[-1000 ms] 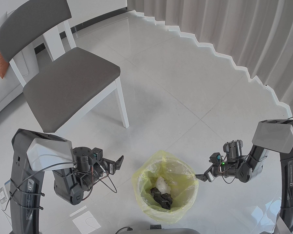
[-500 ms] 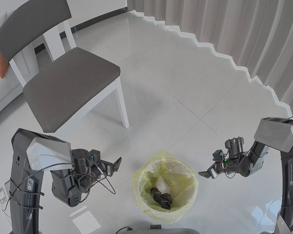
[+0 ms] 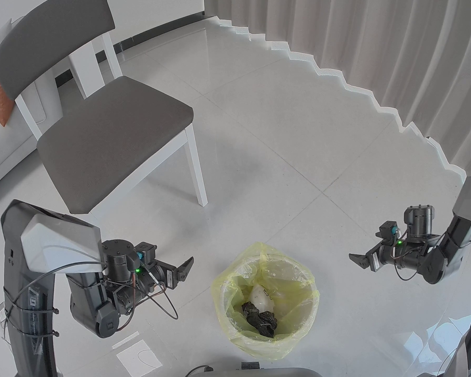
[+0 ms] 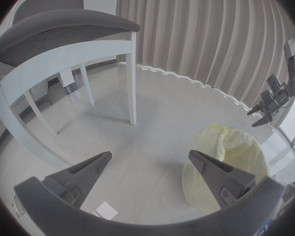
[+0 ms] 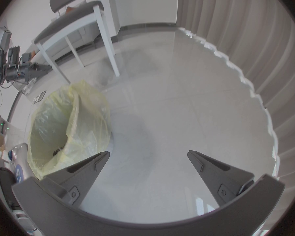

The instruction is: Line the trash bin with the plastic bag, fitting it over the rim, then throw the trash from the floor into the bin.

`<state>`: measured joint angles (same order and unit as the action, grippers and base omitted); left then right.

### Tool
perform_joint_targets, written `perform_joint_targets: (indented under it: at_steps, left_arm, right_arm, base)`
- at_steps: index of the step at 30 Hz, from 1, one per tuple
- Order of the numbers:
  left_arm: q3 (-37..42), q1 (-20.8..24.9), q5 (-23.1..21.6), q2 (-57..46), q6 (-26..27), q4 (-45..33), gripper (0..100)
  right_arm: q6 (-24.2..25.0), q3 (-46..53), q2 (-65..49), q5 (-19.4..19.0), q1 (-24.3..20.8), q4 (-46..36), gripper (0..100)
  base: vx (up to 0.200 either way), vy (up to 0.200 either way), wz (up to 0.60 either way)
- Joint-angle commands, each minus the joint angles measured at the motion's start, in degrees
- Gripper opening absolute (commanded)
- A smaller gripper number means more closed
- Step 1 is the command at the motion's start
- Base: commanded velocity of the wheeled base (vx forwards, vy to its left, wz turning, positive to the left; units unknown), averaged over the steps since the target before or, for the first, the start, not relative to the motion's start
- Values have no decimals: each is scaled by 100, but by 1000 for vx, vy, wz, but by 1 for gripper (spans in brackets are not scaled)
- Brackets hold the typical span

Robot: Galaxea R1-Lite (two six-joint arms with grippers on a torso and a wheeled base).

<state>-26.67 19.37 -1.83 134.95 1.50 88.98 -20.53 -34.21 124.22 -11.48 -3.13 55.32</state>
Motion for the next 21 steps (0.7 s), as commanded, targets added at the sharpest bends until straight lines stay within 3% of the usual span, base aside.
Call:
perform_joint_targets:
  at_steps: [1, 7, 12, 15, 19, 21]
  left_arm:
    - [804, 14, -195, -1261, -80, 85, 100]
    - [1525, 111, -213, -2087, -132, 93, 100]
    - [2131, 207, -151, -3133, -159, 93, 100]
    - [2351, 251, -98, -3546, -159, 85, 100]
    - [2667, 251, 192, -4521, -168, -30, 100]
    - [2667, 251, 473, -5462, -264, -566, 100]
  right_arm:
    - [585, 1522, -1673, 129, -267, 1192, 100]
    - [726, 2392, -2411, 419, -276, 1939, 100]
    - [1315, 3386, -3616, 445, -232, 2141, 100]
    - [1534, 3421, -4336, 498, -223, 1851, 100]
    - [1684, 3421, -5866, 533, -232, 699, 100]
    - [1719, 3421, -7043, 524, -196, -171, 100]
  base:
    - [0, 0, 0]
    - [0, 0, 0]
    - [0, 0, 0]
    - [0, 0, 0]
    - [0, 0, 0]
    - [0, 0, 0]
